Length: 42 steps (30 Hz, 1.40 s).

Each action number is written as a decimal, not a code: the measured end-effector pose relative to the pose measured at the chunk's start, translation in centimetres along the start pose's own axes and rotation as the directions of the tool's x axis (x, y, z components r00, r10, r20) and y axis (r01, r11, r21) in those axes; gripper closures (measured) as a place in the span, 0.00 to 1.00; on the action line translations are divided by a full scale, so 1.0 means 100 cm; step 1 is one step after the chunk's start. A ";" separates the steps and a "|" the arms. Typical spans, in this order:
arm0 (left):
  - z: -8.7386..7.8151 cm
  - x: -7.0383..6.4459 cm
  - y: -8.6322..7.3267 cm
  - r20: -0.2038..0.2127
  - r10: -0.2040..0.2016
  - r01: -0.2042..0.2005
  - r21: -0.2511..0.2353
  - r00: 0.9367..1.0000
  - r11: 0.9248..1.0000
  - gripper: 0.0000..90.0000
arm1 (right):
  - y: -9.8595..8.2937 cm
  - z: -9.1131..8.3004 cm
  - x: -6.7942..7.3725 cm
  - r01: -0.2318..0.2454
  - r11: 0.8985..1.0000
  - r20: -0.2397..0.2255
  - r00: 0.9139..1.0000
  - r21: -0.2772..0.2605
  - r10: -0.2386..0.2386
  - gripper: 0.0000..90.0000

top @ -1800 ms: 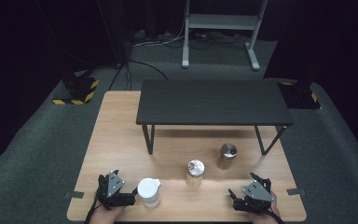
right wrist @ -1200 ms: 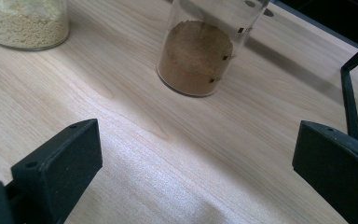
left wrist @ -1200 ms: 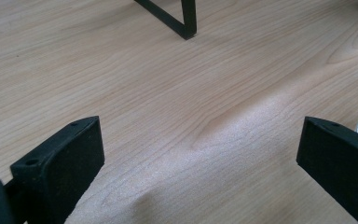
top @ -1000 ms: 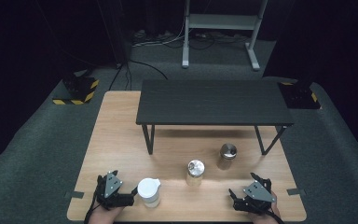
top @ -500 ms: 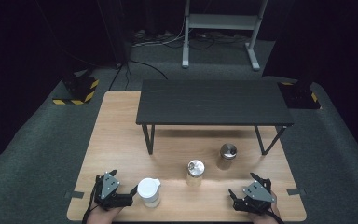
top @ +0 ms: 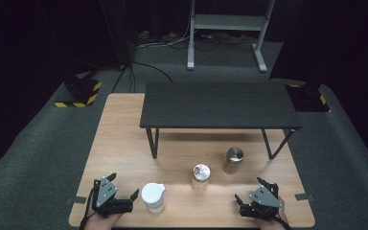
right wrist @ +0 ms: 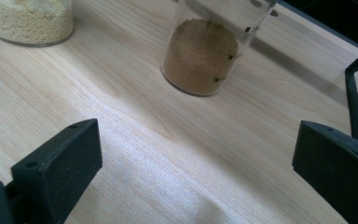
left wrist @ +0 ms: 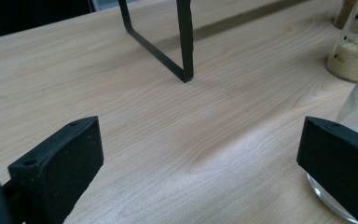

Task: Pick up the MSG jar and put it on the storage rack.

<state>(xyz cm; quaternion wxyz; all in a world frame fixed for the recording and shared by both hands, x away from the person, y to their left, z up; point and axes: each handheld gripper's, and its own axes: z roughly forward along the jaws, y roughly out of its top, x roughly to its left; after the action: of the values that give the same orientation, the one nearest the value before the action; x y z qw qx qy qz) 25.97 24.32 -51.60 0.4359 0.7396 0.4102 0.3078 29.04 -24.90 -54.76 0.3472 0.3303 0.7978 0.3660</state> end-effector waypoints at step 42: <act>-0.029 -0.006 0.030 -0.016 -0.013 0.012 -0.111 1.000 0.994 0.00 | 0.000 0.000 0.001 0.016 1.000 0.001 1.000 0.003 -0.016 0.00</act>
<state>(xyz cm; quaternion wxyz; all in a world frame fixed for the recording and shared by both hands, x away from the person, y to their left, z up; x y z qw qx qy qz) 24.37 24.07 -47.72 0.4747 0.7092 0.4006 0.3334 29.01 -24.79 -54.80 0.3500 0.3244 0.8008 0.3620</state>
